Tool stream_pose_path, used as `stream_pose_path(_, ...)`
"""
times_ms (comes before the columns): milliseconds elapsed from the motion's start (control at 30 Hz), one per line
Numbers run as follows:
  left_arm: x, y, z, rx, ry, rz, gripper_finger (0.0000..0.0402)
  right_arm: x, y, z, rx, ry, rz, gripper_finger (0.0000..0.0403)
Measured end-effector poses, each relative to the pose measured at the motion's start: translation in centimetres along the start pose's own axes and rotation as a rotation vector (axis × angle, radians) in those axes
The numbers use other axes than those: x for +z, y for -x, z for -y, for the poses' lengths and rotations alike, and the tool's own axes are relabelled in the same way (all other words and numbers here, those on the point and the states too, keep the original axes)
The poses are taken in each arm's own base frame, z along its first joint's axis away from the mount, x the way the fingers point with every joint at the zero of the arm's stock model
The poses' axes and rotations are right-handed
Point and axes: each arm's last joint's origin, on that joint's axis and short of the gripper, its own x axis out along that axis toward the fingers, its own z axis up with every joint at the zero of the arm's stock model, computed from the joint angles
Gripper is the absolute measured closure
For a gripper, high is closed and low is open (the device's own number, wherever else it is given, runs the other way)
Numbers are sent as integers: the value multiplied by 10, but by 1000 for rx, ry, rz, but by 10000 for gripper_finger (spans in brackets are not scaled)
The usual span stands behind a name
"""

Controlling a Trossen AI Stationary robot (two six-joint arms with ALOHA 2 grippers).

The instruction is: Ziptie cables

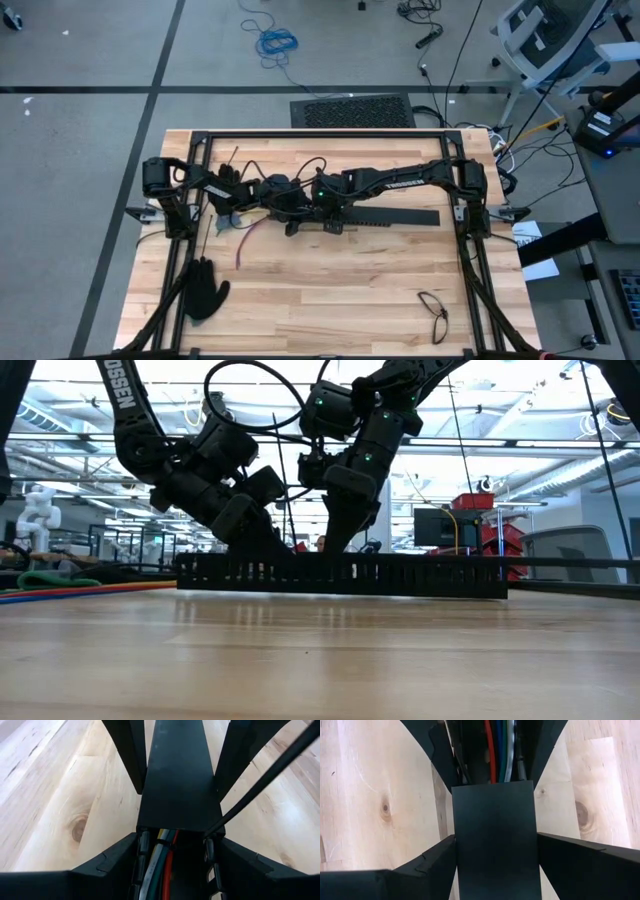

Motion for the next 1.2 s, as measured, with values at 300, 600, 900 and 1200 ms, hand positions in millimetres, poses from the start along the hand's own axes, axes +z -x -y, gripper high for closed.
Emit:
stream_pose_path(300,-1,0,0,-3,-11,-19,164,0,0,0,1,2,2,156)
stream_pose_path(600,0,-1,0,-1,37,-24,121,0,0,0,5,2,-4,156)
stream_pose_path(900,1,-1,-1,15,-45,-23,31,-4,-3,0,8,26,-6,156)
stream_pose_path(1200,14,10,1,15,-47,0,24,-7,-5,0,3,8,-10,156)
